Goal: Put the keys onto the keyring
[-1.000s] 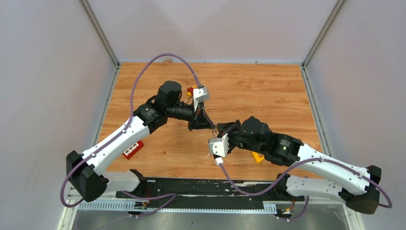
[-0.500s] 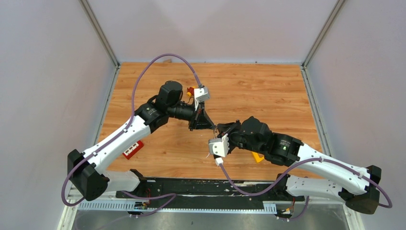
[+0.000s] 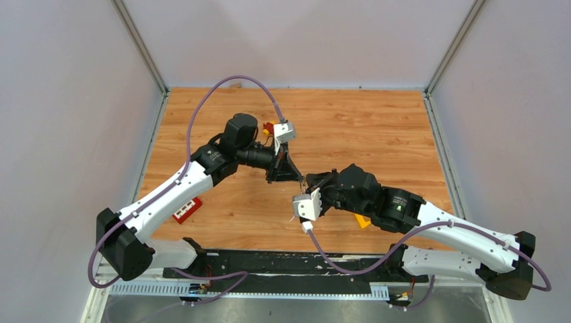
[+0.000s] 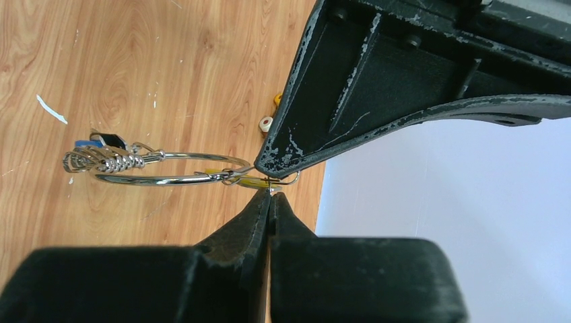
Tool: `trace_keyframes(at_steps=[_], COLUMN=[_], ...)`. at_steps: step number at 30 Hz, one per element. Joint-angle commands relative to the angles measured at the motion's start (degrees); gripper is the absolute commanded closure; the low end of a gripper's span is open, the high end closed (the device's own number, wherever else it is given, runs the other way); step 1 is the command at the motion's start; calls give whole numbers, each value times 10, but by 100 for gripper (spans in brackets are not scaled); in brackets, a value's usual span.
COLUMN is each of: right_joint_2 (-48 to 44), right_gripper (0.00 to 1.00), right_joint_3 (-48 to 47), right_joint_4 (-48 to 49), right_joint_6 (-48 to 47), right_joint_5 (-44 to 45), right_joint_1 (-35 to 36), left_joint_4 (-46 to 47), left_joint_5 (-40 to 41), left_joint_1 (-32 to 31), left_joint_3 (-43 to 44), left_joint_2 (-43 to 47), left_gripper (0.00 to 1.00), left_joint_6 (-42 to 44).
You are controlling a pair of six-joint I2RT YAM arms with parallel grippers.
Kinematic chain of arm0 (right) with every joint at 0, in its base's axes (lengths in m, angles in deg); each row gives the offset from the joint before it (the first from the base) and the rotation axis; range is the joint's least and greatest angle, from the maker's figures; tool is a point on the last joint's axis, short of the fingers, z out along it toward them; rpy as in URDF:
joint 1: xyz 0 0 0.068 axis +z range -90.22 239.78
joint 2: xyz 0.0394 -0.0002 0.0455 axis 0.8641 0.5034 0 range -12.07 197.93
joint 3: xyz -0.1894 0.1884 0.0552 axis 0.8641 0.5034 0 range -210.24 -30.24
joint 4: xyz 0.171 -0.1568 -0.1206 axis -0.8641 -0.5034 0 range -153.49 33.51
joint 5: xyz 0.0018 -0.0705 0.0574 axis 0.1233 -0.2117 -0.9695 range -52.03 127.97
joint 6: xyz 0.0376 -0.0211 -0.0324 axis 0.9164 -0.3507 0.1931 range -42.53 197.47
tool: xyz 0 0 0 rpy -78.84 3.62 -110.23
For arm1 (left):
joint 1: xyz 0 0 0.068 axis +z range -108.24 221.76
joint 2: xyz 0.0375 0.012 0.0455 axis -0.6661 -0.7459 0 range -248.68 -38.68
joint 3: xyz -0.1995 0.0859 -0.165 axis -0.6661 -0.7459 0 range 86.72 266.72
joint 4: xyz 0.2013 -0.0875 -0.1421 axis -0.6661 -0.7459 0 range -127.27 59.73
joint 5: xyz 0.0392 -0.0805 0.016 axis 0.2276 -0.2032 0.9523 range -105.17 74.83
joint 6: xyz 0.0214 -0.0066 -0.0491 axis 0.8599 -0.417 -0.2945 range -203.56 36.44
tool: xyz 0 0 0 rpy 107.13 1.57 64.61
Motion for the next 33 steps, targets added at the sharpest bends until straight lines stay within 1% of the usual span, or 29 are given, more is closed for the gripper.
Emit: trace_keyframes(at_steps=[1, 18, 33], right_joint_2=[-1, 4, 1], right_gripper=[100, 100, 100], right_joint_3=[-8, -5, 0], right_joint_4=[45, 48, 72], right_joint_6=[6, 8, 9], right_joint_5=[-10, -12, 21], right_joint_1=[13, 18, 20], left_joint_4=[21, 26, 28], left_joint_5=[12, 4, -24], left_joint_1=[-2, -5, -9], left_joint_3=[20, 30, 18], left_joint_2=[-10, -21, -14], left_gripper=[100, 100, 100], left_joint_6=[-4, -10, -3])
